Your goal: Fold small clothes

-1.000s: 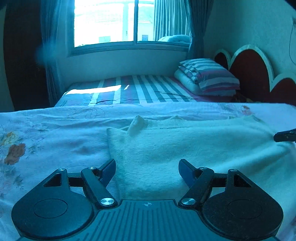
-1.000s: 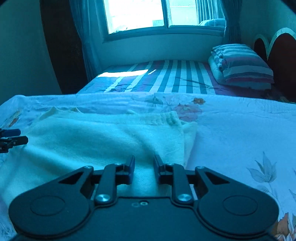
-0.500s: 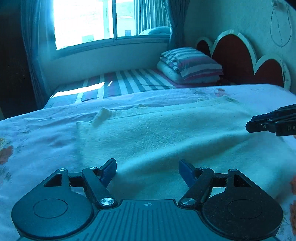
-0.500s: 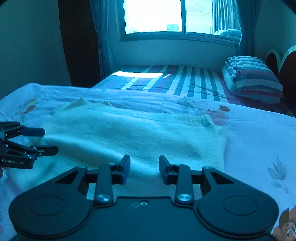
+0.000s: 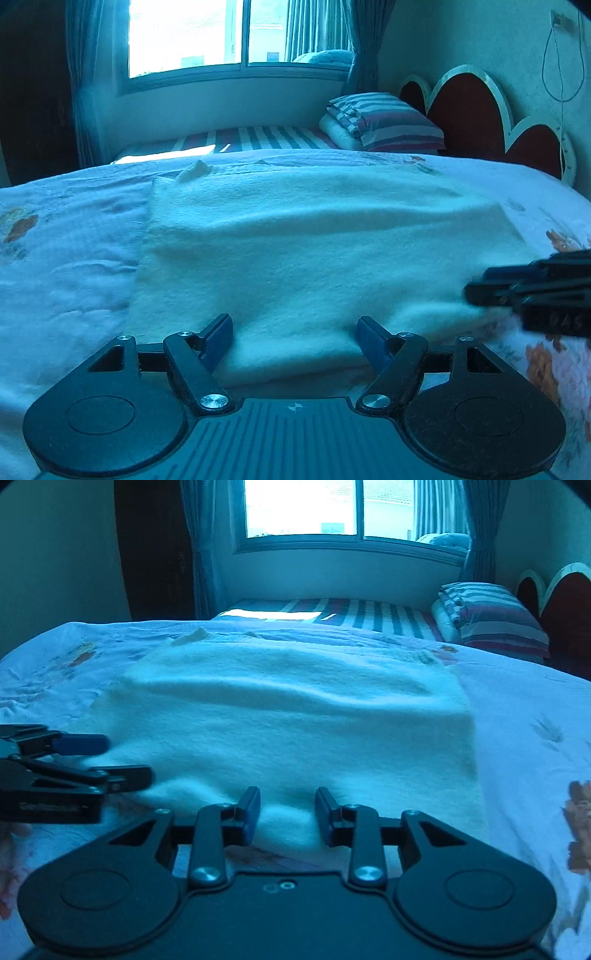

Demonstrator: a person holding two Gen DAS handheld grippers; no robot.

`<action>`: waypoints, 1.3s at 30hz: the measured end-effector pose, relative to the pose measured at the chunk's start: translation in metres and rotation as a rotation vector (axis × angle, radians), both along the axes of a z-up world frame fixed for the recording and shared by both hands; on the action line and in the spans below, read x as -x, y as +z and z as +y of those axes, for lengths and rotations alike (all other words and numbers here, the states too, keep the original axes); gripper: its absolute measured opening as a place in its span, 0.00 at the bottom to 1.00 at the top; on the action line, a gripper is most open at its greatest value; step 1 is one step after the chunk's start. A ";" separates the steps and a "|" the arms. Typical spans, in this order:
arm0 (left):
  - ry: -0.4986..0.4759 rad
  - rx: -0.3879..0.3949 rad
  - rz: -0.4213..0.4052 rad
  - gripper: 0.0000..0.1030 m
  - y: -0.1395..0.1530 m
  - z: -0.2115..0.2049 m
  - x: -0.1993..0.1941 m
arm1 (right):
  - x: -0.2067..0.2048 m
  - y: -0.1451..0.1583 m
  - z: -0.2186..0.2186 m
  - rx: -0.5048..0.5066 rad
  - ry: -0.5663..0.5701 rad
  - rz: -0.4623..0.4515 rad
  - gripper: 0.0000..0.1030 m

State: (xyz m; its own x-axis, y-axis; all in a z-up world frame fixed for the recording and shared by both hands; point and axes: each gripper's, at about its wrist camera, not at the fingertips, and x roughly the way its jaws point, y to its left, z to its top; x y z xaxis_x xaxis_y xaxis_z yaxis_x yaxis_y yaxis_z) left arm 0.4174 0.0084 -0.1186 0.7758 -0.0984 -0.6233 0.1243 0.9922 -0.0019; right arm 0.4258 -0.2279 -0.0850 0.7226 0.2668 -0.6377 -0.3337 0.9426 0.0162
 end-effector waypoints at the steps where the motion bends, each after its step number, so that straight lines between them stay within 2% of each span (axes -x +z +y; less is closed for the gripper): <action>1: 0.006 0.003 0.003 0.72 0.000 0.007 0.006 | 0.002 0.001 -0.012 0.010 -0.032 -0.004 0.32; 4: 0.027 -0.009 0.012 0.72 0.000 0.026 0.018 | 0.006 -0.004 -0.062 0.000 -0.148 0.025 0.32; 7: 0.035 -0.032 0.006 0.72 0.002 0.031 0.024 | 0.007 -0.004 -0.084 -0.017 -0.171 0.051 0.35; 8: 0.037 -0.024 -0.003 0.72 0.005 0.032 0.025 | 0.007 0.001 -0.084 -0.010 -0.189 0.048 0.37; 11: 0.093 0.000 -0.037 0.72 0.014 0.037 0.024 | 0.012 0.016 -0.085 -0.083 -0.185 -0.016 0.35; 13: 0.128 0.041 -0.012 0.72 0.010 0.045 0.019 | 0.011 0.018 -0.078 -0.083 -0.166 -0.034 0.37; 14: 0.148 0.041 0.020 0.72 0.003 0.049 0.015 | 0.010 0.016 -0.074 -0.081 -0.152 -0.028 0.36; 15: 0.160 0.038 0.043 0.76 -0.003 0.052 0.013 | 0.004 0.008 -0.069 -0.058 -0.136 0.001 0.37; 16: 0.165 0.070 0.036 0.76 -0.006 0.058 0.014 | -0.002 -0.003 -0.065 -0.014 -0.141 0.055 0.38; 17: 0.171 0.087 0.041 0.76 -0.005 0.061 0.014 | -0.003 -0.009 -0.063 0.004 -0.140 0.053 0.38; 19: 0.188 0.069 0.042 0.76 0.001 0.062 0.016 | -0.001 -0.001 -0.061 -0.006 -0.139 0.055 0.38; 21: 0.198 0.076 0.019 0.76 0.006 0.063 0.021 | 0.007 0.012 -0.064 -0.066 -0.134 0.005 0.39; 23: 0.209 0.085 0.030 0.76 0.003 0.066 0.020 | 0.008 0.016 -0.061 -0.064 -0.131 -0.029 0.40; 24: 0.216 0.079 0.051 0.76 -0.002 0.067 0.017 | 0.005 0.014 -0.060 -0.058 -0.129 -0.019 0.42; 26: 0.215 0.078 0.052 0.76 -0.008 0.067 0.017 | -0.013 -0.005 -0.054 -0.011 -0.130 0.108 0.48; 27: 0.213 0.071 0.054 0.77 -0.008 0.066 0.017 | -0.011 -0.006 -0.052 0.002 -0.112 0.076 0.52; 28: 0.210 0.059 0.065 0.77 -0.005 0.064 0.019 | -0.012 -0.003 -0.050 0.017 -0.107 0.099 0.52; 30: 0.211 0.059 0.069 0.77 0.000 0.064 0.022 | -0.009 0.009 -0.054 -0.038 -0.113 0.091 0.51; 33: 0.216 0.105 0.056 0.76 0.007 0.067 0.034 | 0.001 0.023 -0.055 -0.057 -0.113 0.012 0.51; 35: 0.221 0.166 0.055 0.76 0.009 0.070 0.039 | 0.001 0.026 -0.056 -0.070 -0.113 -0.002 0.48; 37: 0.212 0.272 0.060 0.76 0.009 0.075 0.042 | 0.002 0.028 -0.056 -0.090 -0.108 -0.013 0.41; 39: 0.214 0.351 0.076 0.76 0.005 0.079 0.040 | 0.000 0.028 -0.054 -0.097 -0.102 -0.024 0.41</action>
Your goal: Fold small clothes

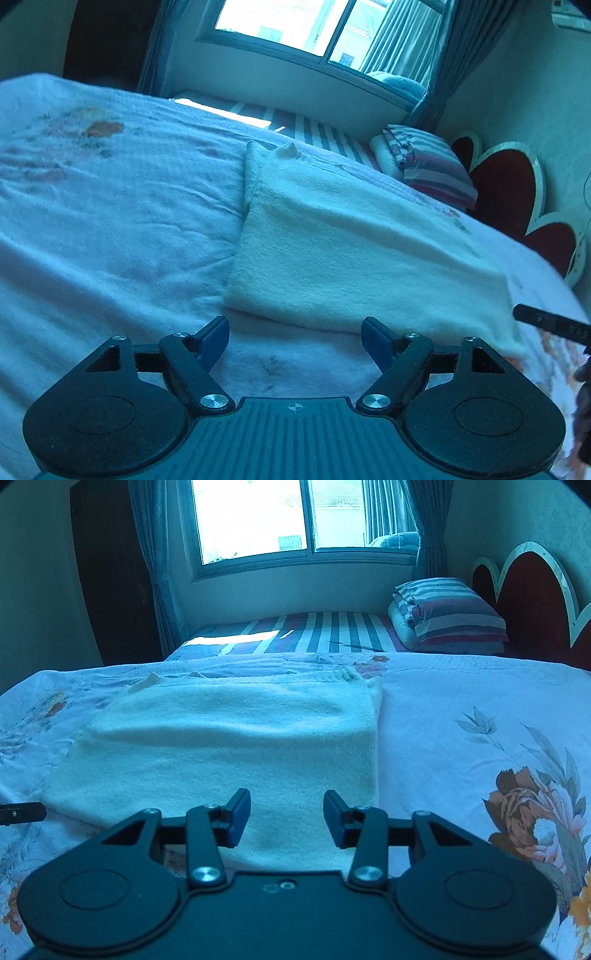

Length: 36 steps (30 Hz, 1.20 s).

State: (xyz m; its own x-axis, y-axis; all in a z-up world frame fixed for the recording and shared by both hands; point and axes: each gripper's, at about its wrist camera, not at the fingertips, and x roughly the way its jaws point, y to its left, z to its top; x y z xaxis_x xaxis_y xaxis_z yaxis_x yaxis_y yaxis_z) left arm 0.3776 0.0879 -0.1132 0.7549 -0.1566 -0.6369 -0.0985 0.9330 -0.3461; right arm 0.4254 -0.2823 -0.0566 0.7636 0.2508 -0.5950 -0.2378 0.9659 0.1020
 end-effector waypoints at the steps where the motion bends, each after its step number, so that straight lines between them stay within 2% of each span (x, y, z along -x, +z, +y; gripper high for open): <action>1: 0.004 0.031 0.002 0.76 -0.002 0.002 -0.001 | -0.001 0.000 0.000 -0.007 0.004 -0.003 0.38; 4: 0.037 0.150 0.008 0.76 -0.014 0.012 -0.007 | -0.006 -0.001 0.003 -0.031 0.015 -0.001 0.27; 8: 0.103 0.339 -0.009 0.76 -0.028 0.029 -0.012 | -0.018 -0.002 0.007 -0.035 0.009 -0.005 0.27; 11: 0.146 0.448 -0.017 0.76 -0.038 0.036 -0.014 | -0.025 -0.003 0.005 -0.059 -0.011 0.002 0.27; 12: 0.170 0.490 -0.022 0.73 -0.041 0.037 -0.014 | -0.027 -0.004 0.006 -0.061 -0.013 0.003 0.27; 13: 0.176 0.530 -0.025 0.61 -0.044 0.038 -0.015 | -0.028 -0.006 0.006 -0.062 -0.012 0.008 0.27; 14: 0.175 0.564 -0.017 0.54 -0.049 0.036 -0.017 | -0.029 -0.007 0.007 -0.064 -0.012 0.013 0.27; 15: 0.178 0.588 0.001 0.42 -0.056 0.033 -0.022 | -0.029 -0.009 0.009 -0.069 -0.010 0.016 0.27; 16: 0.185 0.594 0.014 0.30 -0.060 0.031 -0.026 | -0.029 -0.011 0.010 -0.071 -0.005 0.021 0.28; 18: 0.200 0.623 0.019 0.23 -0.068 0.028 -0.027 | -0.028 -0.013 0.013 -0.066 -0.001 0.027 0.28; 20: 0.219 0.666 0.005 0.23 -0.073 0.030 -0.023 | -0.026 -0.013 0.012 -0.075 -0.001 0.029 0.28; 22: 0.236 0.670 -0.011 0.23 -0.075 0.028 -0.015 | -0.024 -0.012 0.009 -0.080 -0.005 0.027 0.28; 25: 0.286 0.741 -0.042 0.23 -0.085 0.019 -0.005 | -0.021 -0.010 0.003 -0.106 -0.019 0.030 0.29; 27: 0.298 0.722 -0.046 0.23 -0.086 0.009 -0.010 | -0.019 -0.011 0.002 -0.116 -0.025 0.032 0.29; 30: 0.342 0.772 -0.059 0.23 -0.091 0.001 -0.025 | -0.019 -0.013 0.008 -0.122 -0.012 0.035 0.27; 32: 0.369 0.788 -0.074 0.23 -0.093 -0.002 -0.037 | -0.020 -0.013 0.015 -0.125 0.000 0.030 0.25; 34: 0.382 0.775 -0.090 0.23 -0.094 -0.006 -0.049 | -0.023 -0.011 0.022 -0.134 0.018 0.029 0.12; 36: 0.380 0.738 -0.111 0.23 -0.092 -0.010 -0.061 | -0.028 -0.009 0.028 -0.131 0.034 0.025 0.06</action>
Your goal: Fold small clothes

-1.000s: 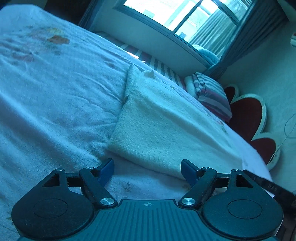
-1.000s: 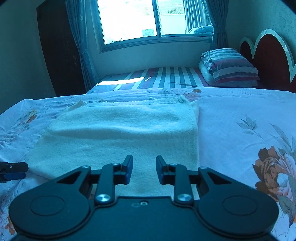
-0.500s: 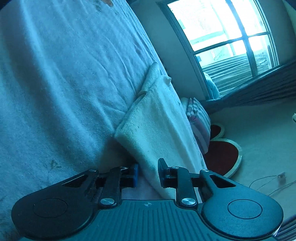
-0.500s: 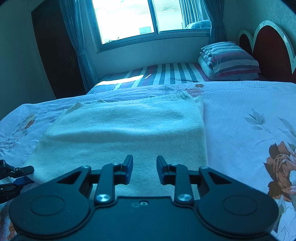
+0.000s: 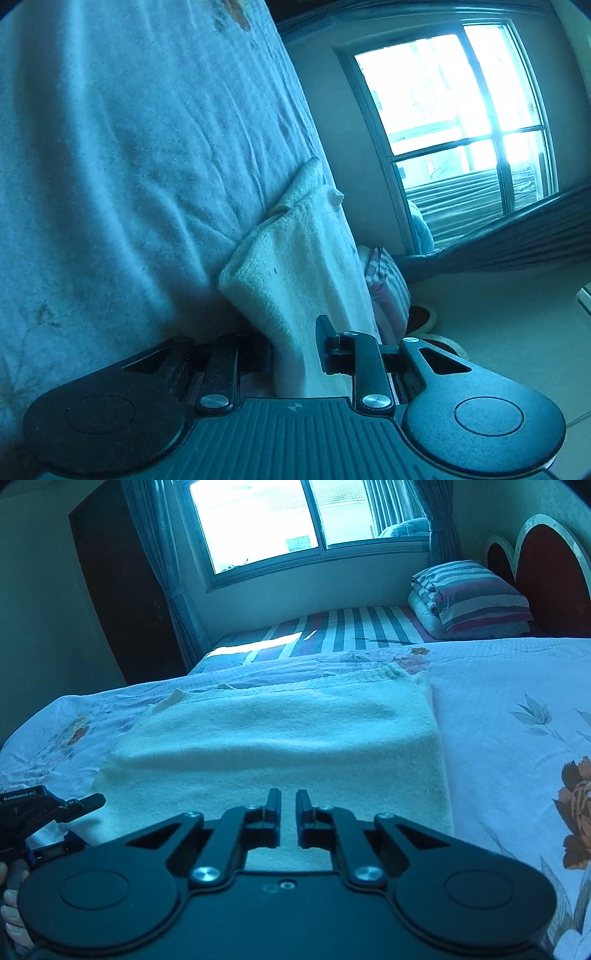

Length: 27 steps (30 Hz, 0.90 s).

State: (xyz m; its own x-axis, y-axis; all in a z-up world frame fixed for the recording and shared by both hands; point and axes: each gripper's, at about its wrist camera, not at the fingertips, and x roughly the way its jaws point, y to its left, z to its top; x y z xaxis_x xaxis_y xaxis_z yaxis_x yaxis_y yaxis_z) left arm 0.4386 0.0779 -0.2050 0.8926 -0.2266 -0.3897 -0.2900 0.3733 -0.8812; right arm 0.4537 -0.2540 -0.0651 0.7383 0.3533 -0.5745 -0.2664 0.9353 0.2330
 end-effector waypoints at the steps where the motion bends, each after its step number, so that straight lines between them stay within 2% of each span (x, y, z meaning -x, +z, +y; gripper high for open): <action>1: 0.001 -0.011 -0.001 0.23 0.002 0.003 -0.006 | -0.003 0.001 0.002 -0.004 0.007 -0.002 0.06; 3: 0.000 -0.026 0.006 0.22 0.003 0.002 -0.014 | -0.012 0.005 0.007 -0.011 0.018 -0.007 0.05; 4: 0.000 -0.024 0.006 0.08 0.002 0.003 -0.016 | -0.017 0.005 0.010 -0.015 0.024 -0.008 0.05; 5: 0.011 -0.030 0.021 0.06 0.002 0.004 -0.015 | -0.022 0.005 0.014 -0.023 0.031 -0.007 0.05; 9: 0.027 -0.074 -0.026 0.06 0.006 0.005 0.004 | -0.043 0.002 0.035 -0.047 0.067 0.010 0.05; 15: 0.001 -0.087 -0.023 0.06 0.001 0.018 0.006 | -0.074 -0.020 0.067 -0.064 0.102 0.054 0.05; 17: 0.002 -0.066 -0.023 0.08 0.000 0.024 0.005 | -0.080 -0.034 0.070 -0.052 0.094 0.093 0.00; 18: 0.001 -0.063 -0.022 0.08 -0.002 0.027 0.006 | -0.080 -0.037 0.068 -0.070 0.092 0.082 0.00; 23: 0.000 -0.106 -0.011 0.07 0.003 0.025 -0.004 | -0.076 -0.041 0.063 -0.093 0.093 0.079 0.00; 24: -0.004 -0.132 -0.015 0.06 0.008 0.024 -0.004 | -0.078 -0.041 0.063 -0.100 0.092 0.080 0.00; 27: -0.058 -0.225 -0.099 0.06 0.037 0.017 -0.005 | -0.079 -0.043 0.059 -0.125 0.087 0.086 0.00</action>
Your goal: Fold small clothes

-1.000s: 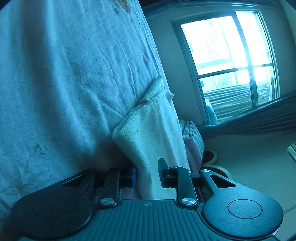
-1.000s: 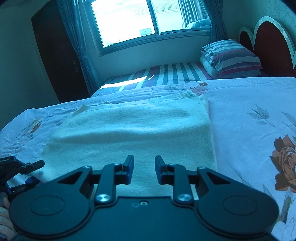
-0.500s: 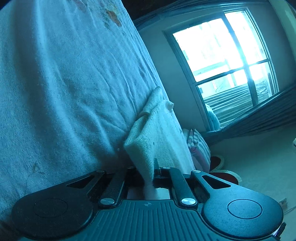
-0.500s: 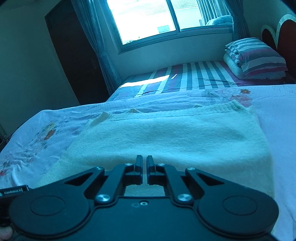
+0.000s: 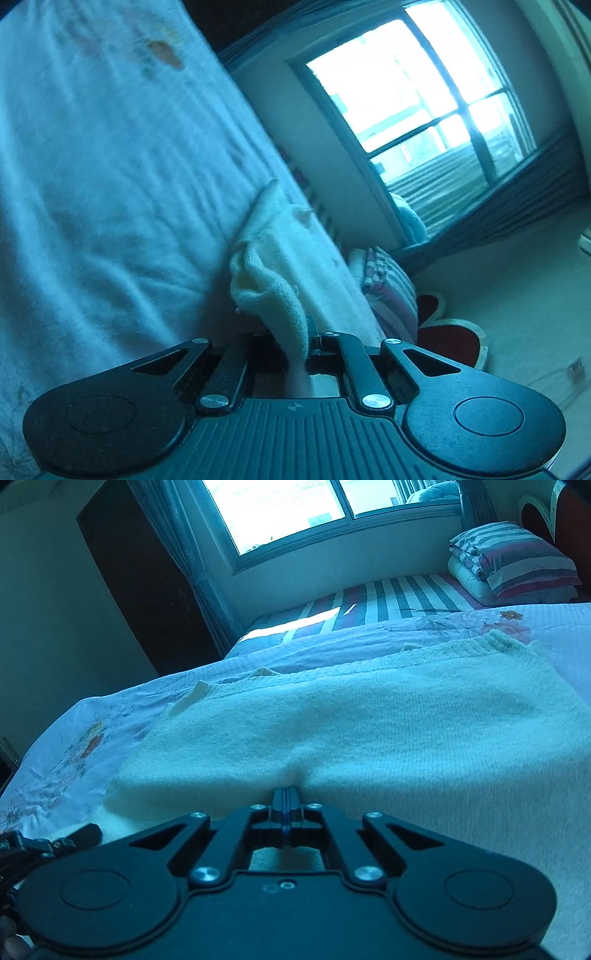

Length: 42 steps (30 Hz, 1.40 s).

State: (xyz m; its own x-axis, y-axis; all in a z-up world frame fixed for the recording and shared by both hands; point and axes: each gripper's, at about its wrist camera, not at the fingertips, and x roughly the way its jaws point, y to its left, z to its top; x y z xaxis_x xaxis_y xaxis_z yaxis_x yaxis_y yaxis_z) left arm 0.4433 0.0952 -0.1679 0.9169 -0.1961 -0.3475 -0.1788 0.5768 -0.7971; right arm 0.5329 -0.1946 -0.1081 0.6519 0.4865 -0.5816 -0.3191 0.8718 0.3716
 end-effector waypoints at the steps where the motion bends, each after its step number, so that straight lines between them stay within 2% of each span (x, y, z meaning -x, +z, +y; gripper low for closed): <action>1: -0.023 -0.033 -0.007 0.06 0.010 -0.002 -0.004 | 0.000 -0.001 -0.001 -0.006 -0.001 -0.003 0.00; 5: -0.129 -0.105 -0.042 0.06 0.042 -0.010 -0.024 | 0.001 -0.003 -0.003 -0.033 -0.010 -0.006 0.00; 9: -0.219 -0.191 -0.065 0.06 0.070 -0.028 -0.045 | -0.001 0.004 -0.015 -0.094 -0.020 0.035 0.01; 10: -0.248 -0.228 -0.077 0.06 0.078 -0.035 -0.048 | 0.004 0.012 -0.025 -0.128 -0.038 0.007 0.09; 12: -0.325 -0.280 -0.090 0.06 0.092 -0.053 -0.056 | 0.016 0.028 -0.050 -0.172 -0.085 -0.051 0.09; 15: -0.445 -0.379 -0.108 0.06 0.111 -0.089 -0.070 | 0.031 0.038 -0.101 -0.208 -0.203 -0.052 0.09; 17: -0.511 -0.408 -0.109 0.06 0.116 -0.112 -0.076 | 0.044 0.040 -0.137 -0.228 -0.269 -0.051 0.09; 20: -0.622 -0.437 -0.105 0.05 0.115 -0.150 -0.084 | 0.067 0.038 -0.183 -0.223 -0.374 -0.038 0.09; 23: -0.731 -0.443 -0.079 0.06 0.100 -0.185 -0.084 | 0.092 0.032 -0.218 -0.234 -0.462 -0.022 0.09; 26: -0.839 -0.470 0.012 0.06 0.071 -0.217 -0.080 | 0.111 0.024 -0.239 -0.237 -0.510 0.003 0.15; 28: -0.826 -0.508 0.027 0.10 0.072 -0.223 -0.073 | 0.118 0.020 -0.246 -0.260 -0.506 0.017 0.24; 29: -0.828 -0.502 0.017 0.18 0.077 -0.220 -0.067 | 0.121 0.020 -0.247 -0.272 -0.501 0.018 0.25; 30: -0.851 -0.464 -0.006 0.35 0.084 -0.214 -0.062 | 0.123 0.020 -0.247 -0.281 -0.491 0.019 0.28; 31: -0.861 -0.424 -0.044 0.39 0.091 -0.204 -0.053 | 0.123 0.020 -0.246 -0.286 -0.476 0.019 0.30; 33: -0.864 -0.388 -0.095 0.40 0.105 -0.179 -0.038 | 0.121 0.023 -0.239 -0.292 -0.441 0.013 0.30; 35: -0.813 -0.378 -0.099 0.40 0.110 -0.154 -0.034 | 0.114 0.024 -0.233 -0.289 -0.415 0.013 0.30; 37: -0.713 -0.420 -0.059 0.40 0.107 -0.138 -0.052 | 0.106 0.026 -0.224 -0.287 -0.390 0.009 0.31; 38: -0.673 -0.411 -0.030 0.40 0.100 -0.131 -0.061 | 0.102 0.027 -0.219 -0.284 -0.383 0.009 0.32; 40: -0.602 -0.342 0.022 0.40 0.081 -0.112 -0.081 | 0.086 0.024 -0.213 -0.283 -0.370 0.012 0.34; 42: -0.582 -0.281 0.049 0.40 0.067 -0.103 -0.095 | 0.066 0.021 -0.208 -0.286 -0.351 0.019 0.35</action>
State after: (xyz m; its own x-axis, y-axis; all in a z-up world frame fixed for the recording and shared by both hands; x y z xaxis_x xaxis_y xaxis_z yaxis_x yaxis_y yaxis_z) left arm 0.5386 -0.0081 -0.1008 0.6701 -0.5516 -0.4967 0.1939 0.7760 -0.6002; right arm 0.4667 -0.4028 -0.0867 0.7970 0.3805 -0.4691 -0.0131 0.7873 0.6164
